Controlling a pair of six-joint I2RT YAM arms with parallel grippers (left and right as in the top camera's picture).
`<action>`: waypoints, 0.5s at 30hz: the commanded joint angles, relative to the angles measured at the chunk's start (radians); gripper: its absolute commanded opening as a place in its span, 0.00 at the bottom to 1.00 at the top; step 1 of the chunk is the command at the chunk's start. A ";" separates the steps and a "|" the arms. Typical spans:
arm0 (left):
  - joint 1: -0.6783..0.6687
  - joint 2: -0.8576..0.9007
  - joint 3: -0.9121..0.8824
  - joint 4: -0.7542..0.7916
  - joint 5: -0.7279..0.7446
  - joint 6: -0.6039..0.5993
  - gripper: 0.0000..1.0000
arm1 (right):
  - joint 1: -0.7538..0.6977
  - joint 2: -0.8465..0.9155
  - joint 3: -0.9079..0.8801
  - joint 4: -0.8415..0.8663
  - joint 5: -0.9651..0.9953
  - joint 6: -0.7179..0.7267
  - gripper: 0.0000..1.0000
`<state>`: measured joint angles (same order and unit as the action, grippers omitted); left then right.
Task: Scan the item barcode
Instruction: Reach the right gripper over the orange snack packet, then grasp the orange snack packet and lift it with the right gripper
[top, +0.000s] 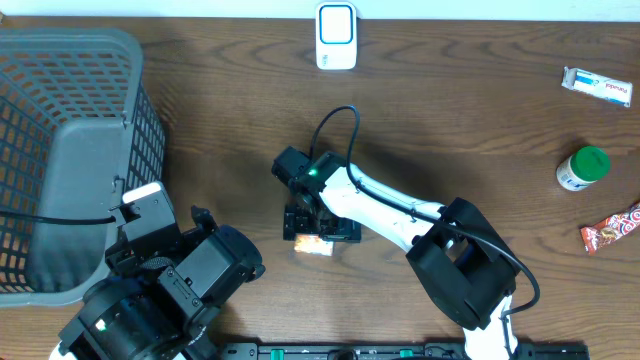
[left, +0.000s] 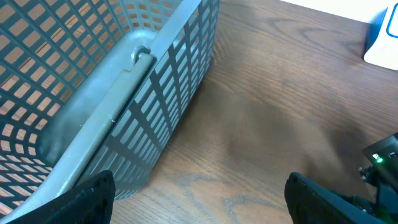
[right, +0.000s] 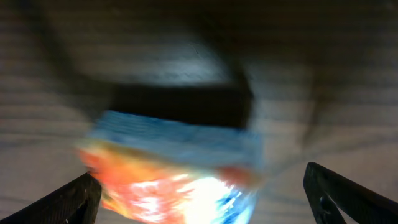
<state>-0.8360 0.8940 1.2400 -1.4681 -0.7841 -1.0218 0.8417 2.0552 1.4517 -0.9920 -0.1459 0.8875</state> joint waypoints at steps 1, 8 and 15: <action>0.000 0.000 0.000 -0.005 -0.010 -0.012 0.85 | 0.002 -0.002 -0.007 0.022 -0.002 -0.009 0.99; 0.000 0.000 0.000 -0.005 -0.010 -0.012 0.85 | 0.004 -0.002 -0.007 0.036 -0.006 -0.021 0.99; 0.000 0.000 0.000 -0.005 -0.010 -0.012 0.85 | 0.004 0.034 -0.008 0.046 0.006 -0.067 0.99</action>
<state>-0.8360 0.8940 1.2400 -1.4681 -0.7841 -1.0218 0.8421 2.0563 1.4513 -0.9474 -0.1558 0.8513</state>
